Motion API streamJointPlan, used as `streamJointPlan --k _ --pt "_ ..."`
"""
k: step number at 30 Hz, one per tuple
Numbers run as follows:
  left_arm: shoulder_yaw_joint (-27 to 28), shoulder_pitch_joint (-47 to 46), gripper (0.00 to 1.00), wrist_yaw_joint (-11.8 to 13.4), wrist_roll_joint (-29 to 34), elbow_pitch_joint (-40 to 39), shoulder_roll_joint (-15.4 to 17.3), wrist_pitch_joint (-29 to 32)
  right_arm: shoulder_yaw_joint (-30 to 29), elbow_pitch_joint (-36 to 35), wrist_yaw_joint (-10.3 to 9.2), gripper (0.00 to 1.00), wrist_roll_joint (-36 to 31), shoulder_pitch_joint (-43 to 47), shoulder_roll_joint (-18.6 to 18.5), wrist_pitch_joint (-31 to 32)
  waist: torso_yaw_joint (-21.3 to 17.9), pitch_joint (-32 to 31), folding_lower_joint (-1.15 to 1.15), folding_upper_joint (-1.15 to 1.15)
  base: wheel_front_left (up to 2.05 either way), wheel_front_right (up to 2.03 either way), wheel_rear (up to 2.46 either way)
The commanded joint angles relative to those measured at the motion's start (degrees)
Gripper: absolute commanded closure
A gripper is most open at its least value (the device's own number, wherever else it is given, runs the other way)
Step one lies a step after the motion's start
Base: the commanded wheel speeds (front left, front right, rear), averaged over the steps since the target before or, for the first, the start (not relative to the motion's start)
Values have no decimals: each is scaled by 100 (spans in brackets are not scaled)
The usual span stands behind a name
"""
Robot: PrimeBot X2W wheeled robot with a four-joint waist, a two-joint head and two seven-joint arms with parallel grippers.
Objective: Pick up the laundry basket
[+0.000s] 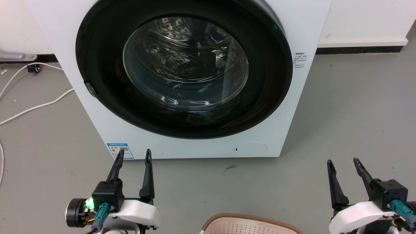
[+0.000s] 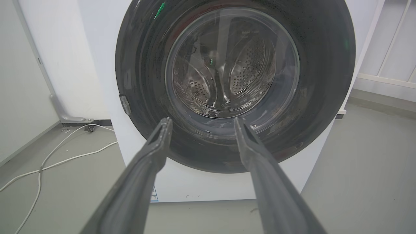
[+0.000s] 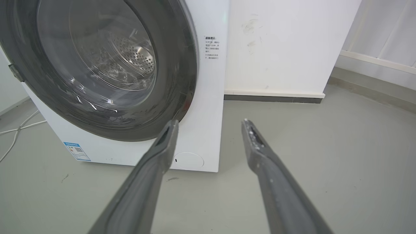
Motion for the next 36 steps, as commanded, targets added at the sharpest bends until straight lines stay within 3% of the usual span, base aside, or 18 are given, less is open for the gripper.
streamJointPlan --k 1,11,36 --pt "-14 53 0 28 131 -11 11 -57 -4 -47 -2 0 -145 36 21 -35 -4 -1 0 0 0 0 0" --pt "-30 179 0 91 409 -25 -46 -150 -25 -58 -2 0 -456 54 44 -81 -1 -1 0 0 0 0 0" --pt "-13 140 0 -51 383 117 -104 -138 -98 62 -2 0 -302 48 54 -32 -20 127 0 0 0 0 0"
